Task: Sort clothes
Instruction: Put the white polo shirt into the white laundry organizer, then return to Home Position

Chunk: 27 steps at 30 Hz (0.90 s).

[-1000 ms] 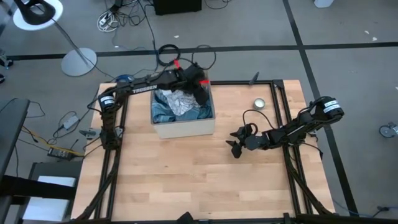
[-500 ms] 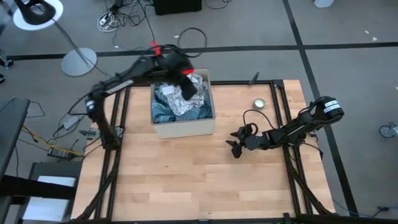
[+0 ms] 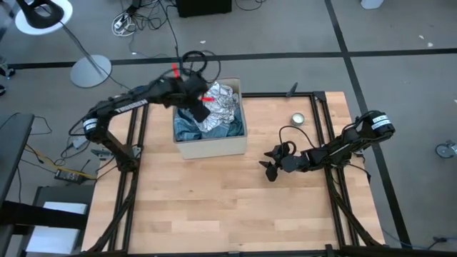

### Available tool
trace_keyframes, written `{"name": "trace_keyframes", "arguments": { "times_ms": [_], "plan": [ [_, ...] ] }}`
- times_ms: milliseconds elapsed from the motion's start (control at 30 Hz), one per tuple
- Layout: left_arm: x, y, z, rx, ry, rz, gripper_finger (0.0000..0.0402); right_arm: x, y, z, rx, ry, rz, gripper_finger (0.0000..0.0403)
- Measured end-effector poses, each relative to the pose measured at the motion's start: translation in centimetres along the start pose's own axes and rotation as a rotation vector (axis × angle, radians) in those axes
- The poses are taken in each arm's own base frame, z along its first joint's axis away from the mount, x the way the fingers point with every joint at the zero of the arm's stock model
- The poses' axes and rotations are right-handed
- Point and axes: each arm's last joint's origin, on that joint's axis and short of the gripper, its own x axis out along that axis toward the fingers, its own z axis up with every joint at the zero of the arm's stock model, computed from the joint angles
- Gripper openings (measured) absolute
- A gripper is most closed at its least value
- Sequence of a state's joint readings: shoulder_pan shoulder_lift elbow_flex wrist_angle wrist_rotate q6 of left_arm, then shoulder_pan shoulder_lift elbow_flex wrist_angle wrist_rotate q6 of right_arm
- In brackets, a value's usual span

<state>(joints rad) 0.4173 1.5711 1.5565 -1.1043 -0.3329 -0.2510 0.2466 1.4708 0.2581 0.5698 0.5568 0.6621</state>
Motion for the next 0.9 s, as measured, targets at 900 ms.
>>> {"name": "trace_keyframes", "arguments": {
  "times_ms": [900],
  "plan": [
    [-0.6, -0.1, -1.2, -0.126, -0.206, -0.458, 0.0131, 0.0, 0.2, 0.3, 0.018, -0.019, 0.026, 0.0236]
  ]
}}
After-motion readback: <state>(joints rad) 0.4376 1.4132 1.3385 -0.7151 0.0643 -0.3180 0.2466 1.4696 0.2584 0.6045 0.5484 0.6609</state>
